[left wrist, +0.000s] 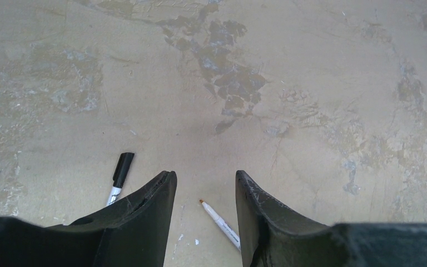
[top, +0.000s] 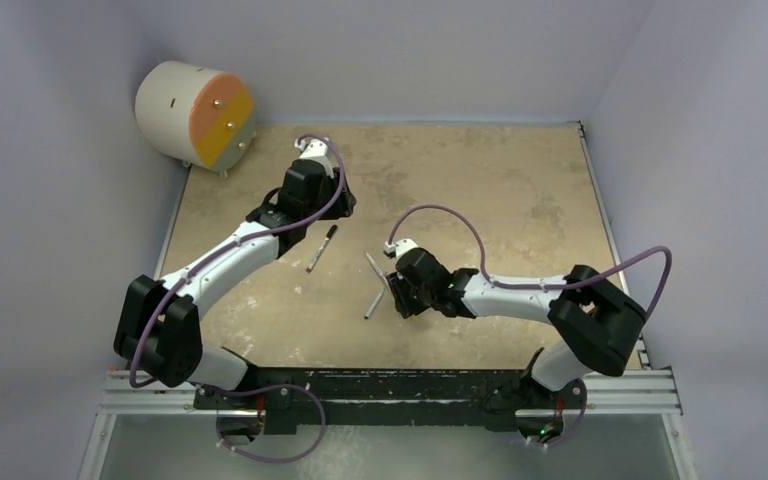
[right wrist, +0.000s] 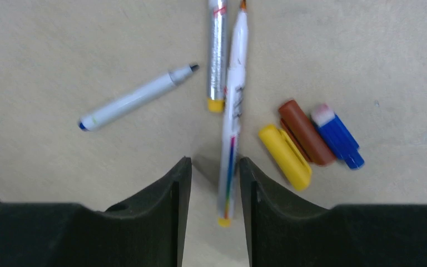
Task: Insert the pens into the pen caps
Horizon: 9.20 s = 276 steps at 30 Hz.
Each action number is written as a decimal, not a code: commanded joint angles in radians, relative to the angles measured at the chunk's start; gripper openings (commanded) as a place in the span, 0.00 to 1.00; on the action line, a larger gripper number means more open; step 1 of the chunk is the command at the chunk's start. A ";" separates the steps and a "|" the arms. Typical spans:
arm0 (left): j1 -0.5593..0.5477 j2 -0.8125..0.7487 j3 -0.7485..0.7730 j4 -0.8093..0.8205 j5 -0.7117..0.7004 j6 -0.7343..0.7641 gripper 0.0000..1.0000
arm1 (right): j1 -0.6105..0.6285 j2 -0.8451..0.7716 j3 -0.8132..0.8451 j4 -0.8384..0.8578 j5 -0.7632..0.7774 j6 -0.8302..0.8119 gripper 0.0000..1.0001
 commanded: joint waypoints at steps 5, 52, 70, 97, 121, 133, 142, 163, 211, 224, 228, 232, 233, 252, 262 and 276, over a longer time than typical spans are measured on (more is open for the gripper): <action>0.005 -0.033 -0.005 0.032 0.017 0.001 0.45 | 0.032 0.104 0.070 -0.038 0.087 0.067 0.30; -0.133 0.070 -0.309 1.825 0.671 -0.856 0.32 | -0.146 -0.466 0.192 0.479 -0.205 -0.008 0.00; -0.087 -0.002 -0.190 1.536 0.767 -0.683 0.00 | -0.146 -0.608 0.243 0.315 -0.156 -0.058 0.56; -0.174 -0.054 -0.059 1.212 0.947 -0.443 0.00 | -0.146 -0.476 0.417 0.291 -0.277 -0.066 0.08; -0.181 -0.098 -0.140 1.250 1.034 -0.486 0.25 | -0.164 -0.515 0.437 0.312 -0.209 -0.080 0.00; -0.149 -0.117 -0.135 1.110 0.946 -0.398 0.00 | -0.165 -0.574 0.367 0.280 -0.114 -0.066 0.51; 0.036 -0.147 -0.178 0.882 0.679 -0.380 0.00 | -0.214 -0.601 0.294 -0.155 0.202 -0.040 0.18; 0.037 -0.131 -0.176 0.796 0.678 -0.347 0.00 | -0.190 -0.212 -0.106 0.153 0.060 0.061 0.40; 0.037 -0.142 -0.179 0.670 0.647 -0.280 0.00 | -0.053 -0.180 -0.032 0.082 0.104 0.076 0.42; 0.037 -0.141 -0.186 0.672 0.646 -0.281 0.00 | -0.060 -0.148 -0.093 0.099 0.100 0.092 0.09; 0.037 -0.133 -0.186 0.683 0.649 -0.285 0.00 | -0.060 -0.165 -0.111 0.072 0.111 0.118 0.34; 0.037 -0.123 -0.186 0.696 0.654 -0.296 0.00 | -0.061 -0.163 -0.108 0.059 0.116 0.105 0.44; 0.036 -0.123 -0.187 0.696 0.654 -0.297 0.00 | -0.061 -0.153 -0.102 0.057 0.118 0.102 0.44; 0.037 -0.148 -0.203 0.666 0.647 -0.282 0.00 | -0.058 -0.087 -0.039 0.111 0.100 0.104 0.36; 0.037 -0.149 -0.201 0.675 0.649 -0.287 0.00 | -0.084 -0.186 0.054 -0.004 0.154 0.033 0.36; 0.036 -0.167 -0.222 0.677 0.642 -0.297 0.00 | -0.084 -0.156 -0.017 -0.034 0.098 0.166 0.41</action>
